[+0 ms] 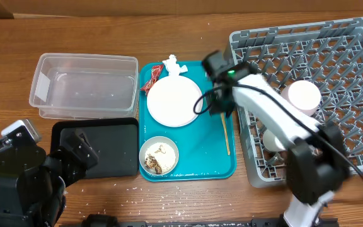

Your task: Sort waste into correct bins and load items into the dishwasher

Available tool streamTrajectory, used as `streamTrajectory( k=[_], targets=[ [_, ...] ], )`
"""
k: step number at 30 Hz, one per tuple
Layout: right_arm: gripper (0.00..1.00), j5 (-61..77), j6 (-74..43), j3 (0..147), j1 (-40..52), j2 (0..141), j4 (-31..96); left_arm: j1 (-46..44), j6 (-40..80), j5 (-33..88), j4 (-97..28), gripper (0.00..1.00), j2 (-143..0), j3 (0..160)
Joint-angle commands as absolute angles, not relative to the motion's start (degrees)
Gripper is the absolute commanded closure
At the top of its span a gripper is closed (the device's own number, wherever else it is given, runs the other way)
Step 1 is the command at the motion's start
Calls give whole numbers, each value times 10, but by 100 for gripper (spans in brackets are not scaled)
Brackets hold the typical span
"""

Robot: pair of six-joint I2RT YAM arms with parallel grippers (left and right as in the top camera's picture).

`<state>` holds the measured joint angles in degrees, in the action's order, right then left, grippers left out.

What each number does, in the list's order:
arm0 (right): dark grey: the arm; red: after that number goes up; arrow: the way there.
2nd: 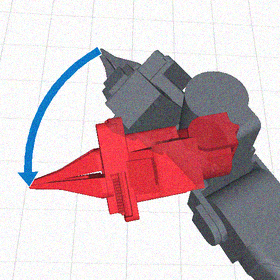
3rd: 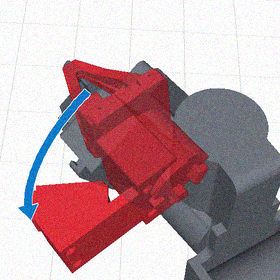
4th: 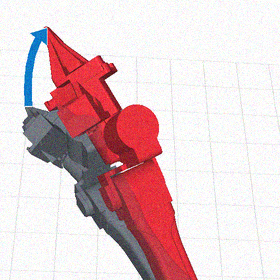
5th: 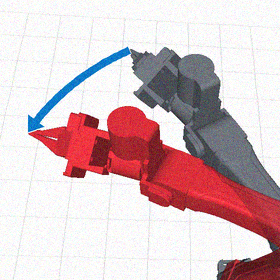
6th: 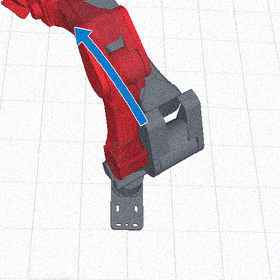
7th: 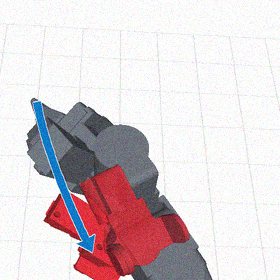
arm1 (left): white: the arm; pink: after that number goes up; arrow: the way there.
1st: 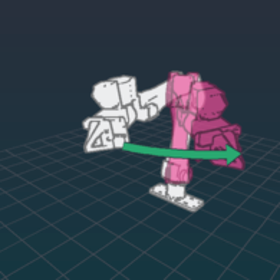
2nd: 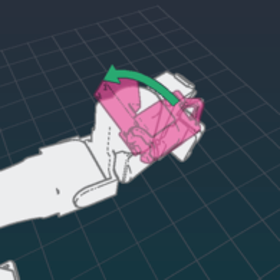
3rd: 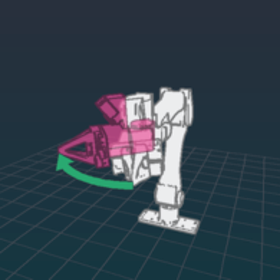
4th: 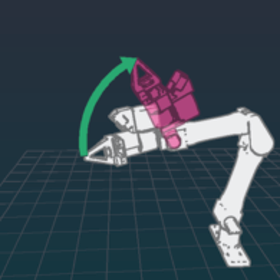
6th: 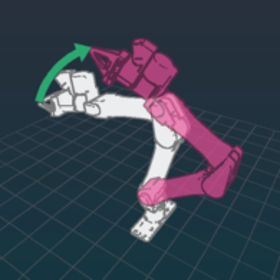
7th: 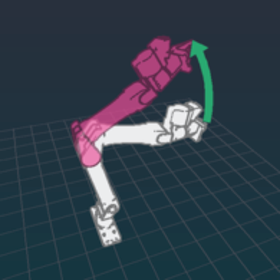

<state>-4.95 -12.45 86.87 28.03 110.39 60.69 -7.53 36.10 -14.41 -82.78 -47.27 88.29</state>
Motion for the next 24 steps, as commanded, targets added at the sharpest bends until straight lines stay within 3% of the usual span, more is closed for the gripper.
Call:
streamTrajectory(
  k=[1, 14, 15, 17, 20, 24],
  targets=[
    [96, -82, -123, 903, 250, 993, 597, -76, 369, -154, -827, 0, -472, 891],
    [96, -105, -85, 854, 155, 1052, 590, -76, 369, -154, -827, 0, -472, 891],
    [87, -105, -85, 854, 157, 1053, 590, -76, 369, -154, -827, 0, -472, 891],
    [57, -104, -84, 858, 165, 1049, 592, -76, 369, -154, -827, 0, -472, 891],
    [50, -100, -68, 864, 196, 1039, 597, -76, 369, -154, -827, 0, -472, 891],
    [48, -100, -68, 861, 257, 1036, 602, -76, 369, -154, -827, 0, -472, 891]
  ],
)
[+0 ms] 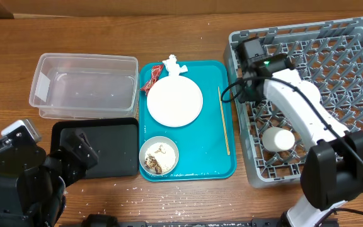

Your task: Sort waste into correct bins and load items into the dishwasher

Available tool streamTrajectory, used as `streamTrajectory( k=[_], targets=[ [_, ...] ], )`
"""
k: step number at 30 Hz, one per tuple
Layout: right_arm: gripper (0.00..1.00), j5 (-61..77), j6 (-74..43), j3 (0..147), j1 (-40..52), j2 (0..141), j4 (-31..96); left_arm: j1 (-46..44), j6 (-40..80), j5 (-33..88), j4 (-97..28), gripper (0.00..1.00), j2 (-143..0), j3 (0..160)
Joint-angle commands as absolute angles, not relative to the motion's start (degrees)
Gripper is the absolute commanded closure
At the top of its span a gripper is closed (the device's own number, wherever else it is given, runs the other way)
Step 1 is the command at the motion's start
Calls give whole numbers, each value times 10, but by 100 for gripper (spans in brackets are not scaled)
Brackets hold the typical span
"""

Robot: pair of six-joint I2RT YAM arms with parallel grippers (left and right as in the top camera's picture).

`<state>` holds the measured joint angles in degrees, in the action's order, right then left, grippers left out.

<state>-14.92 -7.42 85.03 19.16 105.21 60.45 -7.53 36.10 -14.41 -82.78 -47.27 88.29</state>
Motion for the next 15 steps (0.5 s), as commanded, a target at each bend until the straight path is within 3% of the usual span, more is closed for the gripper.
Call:
streamTrajectory(
  k=[1, 8, 15],
  targets=[
    [48, -100, -68, 857, 271, 1037, 599, -76, 369, -154, -827, 0, -472, 891],
    [59, -100, -75, 798, 329, 1037, 545, -76, 369, -154, -827, 0, -472, 891],
    [54, -105, -94, 699, 327, 1037, 446, -76, 369, -154, -827, 0, -472, 891]
  ],
)
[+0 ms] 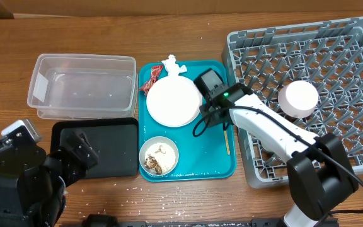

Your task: Sort waste into correct bins and load items into the dishwasher

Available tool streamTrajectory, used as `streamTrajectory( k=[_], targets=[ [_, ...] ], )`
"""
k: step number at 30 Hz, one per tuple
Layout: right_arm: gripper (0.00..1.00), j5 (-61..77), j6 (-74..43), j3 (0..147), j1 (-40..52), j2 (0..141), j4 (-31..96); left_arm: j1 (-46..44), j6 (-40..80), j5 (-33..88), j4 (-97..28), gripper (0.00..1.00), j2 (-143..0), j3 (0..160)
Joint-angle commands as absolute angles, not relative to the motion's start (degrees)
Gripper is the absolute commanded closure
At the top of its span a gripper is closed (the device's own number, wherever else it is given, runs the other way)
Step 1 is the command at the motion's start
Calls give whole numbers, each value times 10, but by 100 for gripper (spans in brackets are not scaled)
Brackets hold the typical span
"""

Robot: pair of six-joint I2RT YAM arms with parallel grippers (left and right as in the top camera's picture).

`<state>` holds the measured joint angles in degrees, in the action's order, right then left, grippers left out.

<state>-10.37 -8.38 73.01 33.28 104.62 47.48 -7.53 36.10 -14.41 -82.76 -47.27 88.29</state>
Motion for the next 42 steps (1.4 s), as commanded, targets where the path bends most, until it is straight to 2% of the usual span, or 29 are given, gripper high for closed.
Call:
streamTrajectory(
  k=[1, 10, 15, 25, 28, 30, 34, 42],
  targets=[
    [53, -105, -94, 688, 325, 1037, 431, -76, 369, -154, -827, 0, -472, 891],
    [51, -117, -101, 639, 293, 1040, 374, -76, 369, -154, -827, 0, -472, 891],
    [70, -63, -98, 639, 288, 1053, 380, -76, 369, -154, -827, 0, -472, 891],
    [67, -62, -93, 639, 290, 1076, 391, -76, 369, -154, -827, 0, -472, 891],
    [79, -60, -91, 639, 290, 1077, 392, -76, 369, -154, -827, 0, -472, 891],
    [95, -54, -85, 640, 291, 1077, 394, -76, 369, -154, -827, 0, -472, 891],
    [96, -55, -77, 670, 292, 1074, 422, -76, 369, -154, -827, 0, -472, 891],
    [96, -76, -79, 820, 288, 1017, 534, -76, 369, -154, -827, 0, -472, 891]
  ],
)
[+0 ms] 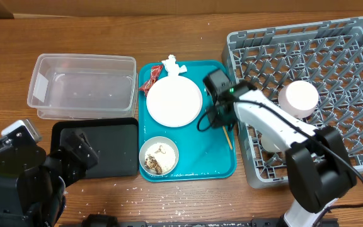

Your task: Sort waste into correct bins and load items into the dishwasher

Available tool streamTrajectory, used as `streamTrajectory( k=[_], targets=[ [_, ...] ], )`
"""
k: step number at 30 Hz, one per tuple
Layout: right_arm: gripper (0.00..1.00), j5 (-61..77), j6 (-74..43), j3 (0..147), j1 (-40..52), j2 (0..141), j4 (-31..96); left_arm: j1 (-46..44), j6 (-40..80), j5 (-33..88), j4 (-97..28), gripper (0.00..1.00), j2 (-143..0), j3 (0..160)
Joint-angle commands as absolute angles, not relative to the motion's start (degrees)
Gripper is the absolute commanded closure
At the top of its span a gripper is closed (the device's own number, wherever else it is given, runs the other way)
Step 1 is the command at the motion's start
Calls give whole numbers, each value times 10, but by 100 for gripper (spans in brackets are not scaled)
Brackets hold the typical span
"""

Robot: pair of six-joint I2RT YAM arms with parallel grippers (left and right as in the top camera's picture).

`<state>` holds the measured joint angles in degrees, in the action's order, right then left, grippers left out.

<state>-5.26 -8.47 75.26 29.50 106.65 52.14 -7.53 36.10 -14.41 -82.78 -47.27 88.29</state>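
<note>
On the teal tray (188,165) lie a white plate (174,102), a bowl of food scraps (159,156), a red wrapper (150,81) and a crumpled white napkin (173,65). A wooden chopstick (229,139) lies tilted at the tray's right edge, its upper end under my right gripper (224,121). The gripper's fingers are hidden beneath the wrist, which hangs low over the stick. The grey dish rack (333,57) holds a white cup (299,98); a second cup (268,140) shows partly under the right arm. My left gripper (80,151) rests folded over the black bin.
A clear plastic bin (84,88) stands left of the tray, with a black bin (115,148) in front of it. The left arm's base fills the front left corner. The rack's near wall borders the tray's right edge.
The right wrist has shifted slightly right and back over the tray's right edge. The chopstick's lower end has swung to the right, so the stick now lies tilted. The left arm has not moved.
The right gripper was first over the tray's upper right side. Then it was over the rack's back left corner, with the chopstick lying bare along the tray's edge. Then it was down over the stick's upper end, and now the stick lies tilted beneath it.
</note>
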Motion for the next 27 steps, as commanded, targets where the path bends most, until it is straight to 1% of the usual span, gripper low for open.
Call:
streamTrajectory(
  k=[1, 4, 7, 11, 13, 14, 17, 18, 19, 20, 23, 27],
  targets=[
    [96, -90, -79, 841, 285, 1007, 546, -76, 369, -154, -827, 0, -472, 891],
    [96, -131, -79, 874, 265, 985, 559, -76, 369, -154, -827, 0, -472, 891],
    [96, -150, -78, 873, 230, 981, 560, -76, 369, -154, -827, 0, -472, 891],
    [96, -147, -73, 841, 183, 990, 543, -76, 369, -154, -827, 0, -472, 891],
    [96, -118, -42, 816, 168, 999, 522, -76, 369, -154, -827, 0, -472, 891],
    [96, -105, -25, 800, 163, 1006, 510, -76, 369, -154, -827, 0, -472, 891],
    [95, -102, -21, 781, 168, 1020, 510, -76, 369, -154, -827, 0, -472, 891],
    [82, -103, -21, 781, 174, 1020, 510, -76, 369, -154, -827, 0, -472, 891],
    [65, -105, -21, 785, 180, 1015, 511, -76, 369, -154, -827, 0, -472, 891],
    [58, -105, -21, 793, 188, 1009, 514, -76, 369, -154, -827, 0, -472, 891],
    [53, -88, -32, 821, 218, 985, 528, -76, 369, -154, -827, 0, -472, 891],
    [53, -46, -53, 837, 293, 966, 526, -76, 369, -154, -827, 0, -472, 891]
  ],
)
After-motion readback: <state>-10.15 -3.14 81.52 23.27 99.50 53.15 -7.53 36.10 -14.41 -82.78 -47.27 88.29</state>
